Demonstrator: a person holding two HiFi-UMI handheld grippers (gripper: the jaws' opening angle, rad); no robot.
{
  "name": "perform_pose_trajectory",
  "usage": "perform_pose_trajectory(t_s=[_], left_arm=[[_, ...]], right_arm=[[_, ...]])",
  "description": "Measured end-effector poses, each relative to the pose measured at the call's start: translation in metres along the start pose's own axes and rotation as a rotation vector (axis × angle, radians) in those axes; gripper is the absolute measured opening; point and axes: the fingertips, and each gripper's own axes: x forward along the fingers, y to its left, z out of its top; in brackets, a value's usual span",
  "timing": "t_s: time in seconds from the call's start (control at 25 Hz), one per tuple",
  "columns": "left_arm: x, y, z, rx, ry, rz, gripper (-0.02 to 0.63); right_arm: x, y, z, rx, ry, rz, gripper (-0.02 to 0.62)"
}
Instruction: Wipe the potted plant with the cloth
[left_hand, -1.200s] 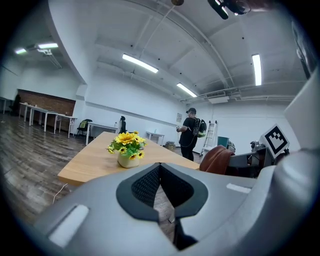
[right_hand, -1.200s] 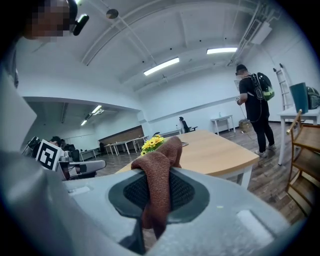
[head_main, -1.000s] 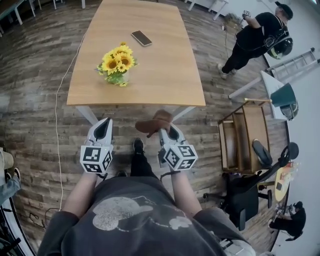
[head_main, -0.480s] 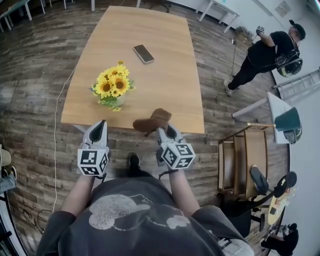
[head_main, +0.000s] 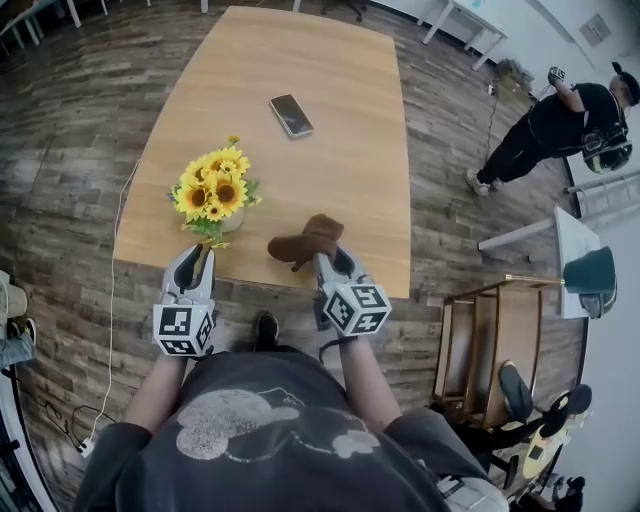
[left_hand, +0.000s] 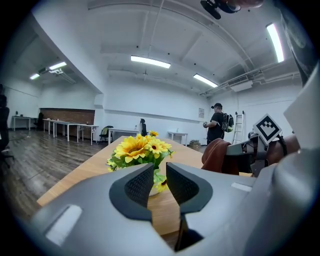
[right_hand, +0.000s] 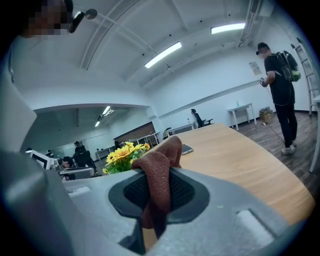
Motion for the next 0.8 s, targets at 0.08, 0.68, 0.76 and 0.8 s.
perform_pose_trajectory(t_s=[0.08, 0.68, 0.76, 0.8], left_arm=[[0.003, 0.002, -0.006, 0.012, 0.005, 0.021, 0.134], [0.064, 0.023, -0.060, 0.045, 0.166, 0.081, 0.572], [0.077, 0.029, -0.066, 0.054, 0.183, 0.081, 0.580], [0.082, 0.031, -0.070, 0.057, 0.197, 0.073, 0.583]], right_arm=[[0.012, -0.004, -0.003, 0.002, 0.019, 0.022, 0.049], [0.086, 0.002, -0.016, -0.074, 0.167, 0.110, 0.049], [0.099, 0.000, -0.017, -0.094, 0.197, 0.107, 0.049], [0.105, -0.001, -0.017, -0.103, 0.211, 0.107, 0.049]])
